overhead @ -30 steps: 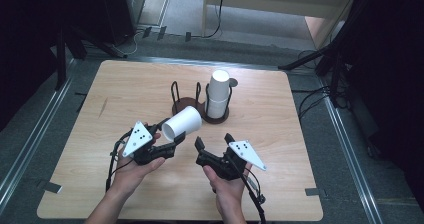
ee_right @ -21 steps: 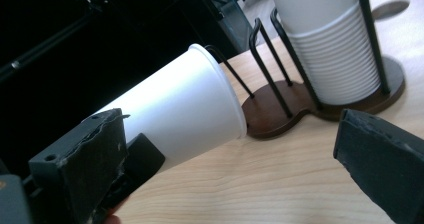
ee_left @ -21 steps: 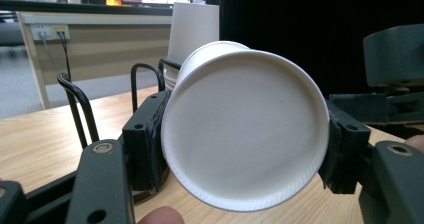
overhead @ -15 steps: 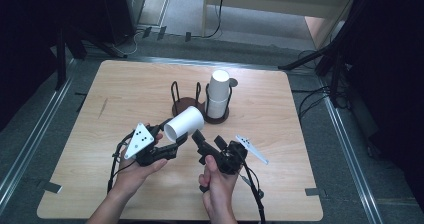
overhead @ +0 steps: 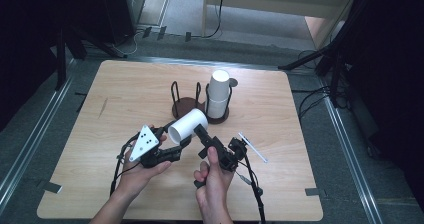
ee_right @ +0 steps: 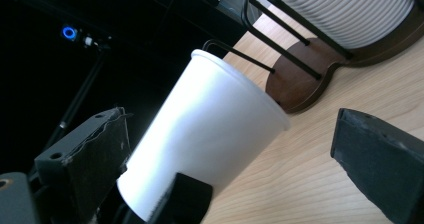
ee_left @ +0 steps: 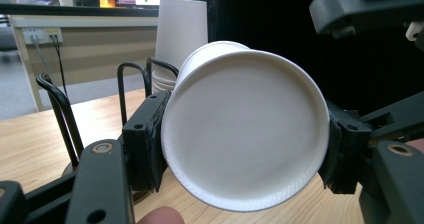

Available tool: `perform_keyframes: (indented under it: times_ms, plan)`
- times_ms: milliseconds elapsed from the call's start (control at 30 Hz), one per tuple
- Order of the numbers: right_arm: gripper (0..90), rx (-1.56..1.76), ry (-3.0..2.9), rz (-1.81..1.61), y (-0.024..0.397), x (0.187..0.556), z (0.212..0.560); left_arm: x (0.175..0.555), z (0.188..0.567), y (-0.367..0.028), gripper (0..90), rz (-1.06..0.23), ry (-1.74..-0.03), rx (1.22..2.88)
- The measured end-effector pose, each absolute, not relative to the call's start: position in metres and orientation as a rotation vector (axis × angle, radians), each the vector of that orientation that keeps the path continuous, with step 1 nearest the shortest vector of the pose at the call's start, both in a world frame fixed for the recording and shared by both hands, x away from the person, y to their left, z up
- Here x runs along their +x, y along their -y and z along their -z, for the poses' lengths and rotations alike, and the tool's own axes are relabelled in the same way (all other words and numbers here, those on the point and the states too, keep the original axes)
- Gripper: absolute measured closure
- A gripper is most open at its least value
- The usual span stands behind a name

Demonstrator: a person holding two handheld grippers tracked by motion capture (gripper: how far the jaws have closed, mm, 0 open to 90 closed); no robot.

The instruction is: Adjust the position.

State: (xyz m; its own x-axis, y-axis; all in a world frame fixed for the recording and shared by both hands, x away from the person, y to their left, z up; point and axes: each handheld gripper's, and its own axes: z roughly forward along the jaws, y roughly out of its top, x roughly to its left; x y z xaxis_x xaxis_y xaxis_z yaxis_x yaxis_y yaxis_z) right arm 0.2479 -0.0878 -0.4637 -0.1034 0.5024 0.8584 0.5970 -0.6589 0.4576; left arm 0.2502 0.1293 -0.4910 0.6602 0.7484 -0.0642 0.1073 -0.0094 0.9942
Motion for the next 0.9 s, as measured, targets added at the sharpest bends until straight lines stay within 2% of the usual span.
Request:
perform_keyframes:
  times_ms: [900]
  plan:
    - [2.2,-2.02,0.926,1.73,0.081,0.264,0.469,0.246,0.492,-0.121,33.8,-0.588,-0.688,1.522]
